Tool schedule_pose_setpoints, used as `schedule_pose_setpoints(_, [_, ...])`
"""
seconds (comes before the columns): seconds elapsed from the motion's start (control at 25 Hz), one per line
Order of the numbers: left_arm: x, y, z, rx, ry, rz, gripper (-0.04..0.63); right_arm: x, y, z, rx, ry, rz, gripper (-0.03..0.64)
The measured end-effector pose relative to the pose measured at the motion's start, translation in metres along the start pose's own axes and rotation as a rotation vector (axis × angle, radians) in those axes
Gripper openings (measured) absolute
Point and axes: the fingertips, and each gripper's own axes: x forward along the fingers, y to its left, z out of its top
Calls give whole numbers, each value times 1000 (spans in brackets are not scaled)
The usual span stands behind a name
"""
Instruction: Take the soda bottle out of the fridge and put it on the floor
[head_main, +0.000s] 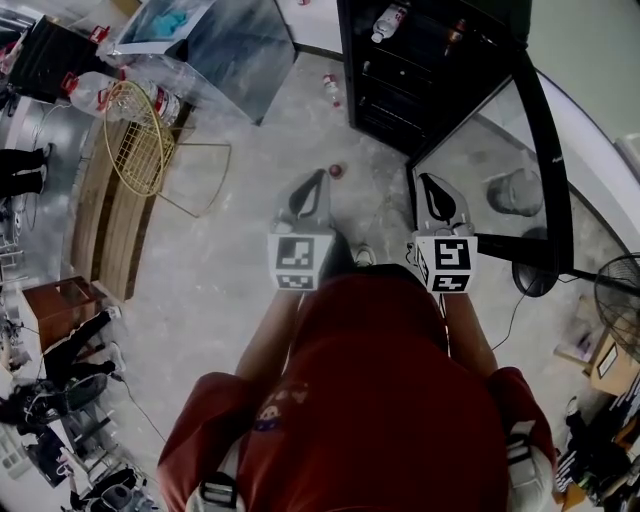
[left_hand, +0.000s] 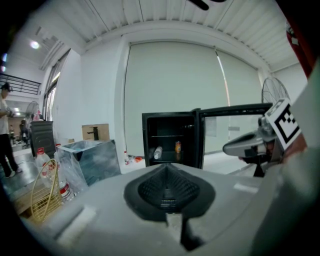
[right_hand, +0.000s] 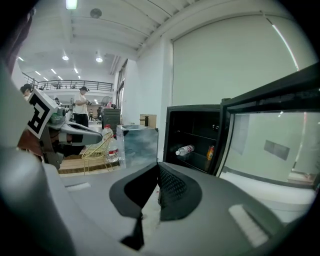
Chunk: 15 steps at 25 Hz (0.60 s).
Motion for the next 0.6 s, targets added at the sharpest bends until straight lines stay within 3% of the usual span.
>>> schedule_pose_setpoints(0.6, [-14, 6, -5, -10, -10, 6, 0, -4, 16, 1, -9, 14, 20, 2])
